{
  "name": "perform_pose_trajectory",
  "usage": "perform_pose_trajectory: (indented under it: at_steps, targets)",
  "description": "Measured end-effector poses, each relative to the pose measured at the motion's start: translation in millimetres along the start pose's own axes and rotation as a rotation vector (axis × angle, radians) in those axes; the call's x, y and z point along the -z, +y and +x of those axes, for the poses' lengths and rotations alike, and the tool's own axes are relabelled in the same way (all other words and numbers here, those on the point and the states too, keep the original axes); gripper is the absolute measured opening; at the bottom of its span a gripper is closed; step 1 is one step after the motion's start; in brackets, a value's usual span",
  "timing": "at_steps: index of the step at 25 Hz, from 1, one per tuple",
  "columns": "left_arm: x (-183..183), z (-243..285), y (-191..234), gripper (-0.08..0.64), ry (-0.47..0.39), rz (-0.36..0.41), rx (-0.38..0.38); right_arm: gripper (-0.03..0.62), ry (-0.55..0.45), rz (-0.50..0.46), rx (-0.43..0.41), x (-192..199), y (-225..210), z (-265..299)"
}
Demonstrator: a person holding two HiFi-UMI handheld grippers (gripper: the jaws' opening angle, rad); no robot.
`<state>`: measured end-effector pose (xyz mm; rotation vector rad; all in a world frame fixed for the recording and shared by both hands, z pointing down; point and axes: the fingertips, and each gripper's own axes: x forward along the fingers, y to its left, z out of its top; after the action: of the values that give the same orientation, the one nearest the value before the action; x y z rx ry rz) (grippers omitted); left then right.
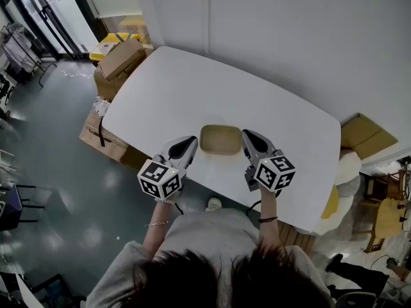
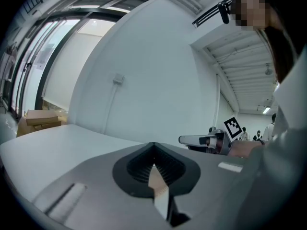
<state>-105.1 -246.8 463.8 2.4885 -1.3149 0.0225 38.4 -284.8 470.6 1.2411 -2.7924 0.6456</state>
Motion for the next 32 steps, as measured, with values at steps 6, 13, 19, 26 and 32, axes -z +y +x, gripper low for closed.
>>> perform_pose_trajectory:
  at_steps: [6, 13, 19, 26, 32]
  targets:
    - [13.9, 10.6, 9.9, -0.009, 0.043, -0.013, -0.004, 0.014, 0.066, 0.021, 0.023, 25.1, -13.1, 13.5]
    - [43.9, 22.0, 17.3, -0.009, 0.135, -0.047, 0.042, 0.014, 0.098, 0.072, 0.108, 39.4, -32.6, 13.3]
    - [56.8, 36.0, 22.7, -0.009, 0.185, -0.060, 0.088, 0.014, 0.151, 0.104, 0.203, 59.4, -49.9, 15.7]
    - [62.8, 49.4, 33.7, -0.009, 0.205, -0.081, 0.094, 0.016, 0.256, 0.114, 0.292, 80.3, -72.5, 19.3]
    - [73.6, 48.6, 44.8, -0.009, 0.230, -0.103, 0.091, 0.086, 0.314, 0.143, 0.349, 99.8, -84.1, 24.6]
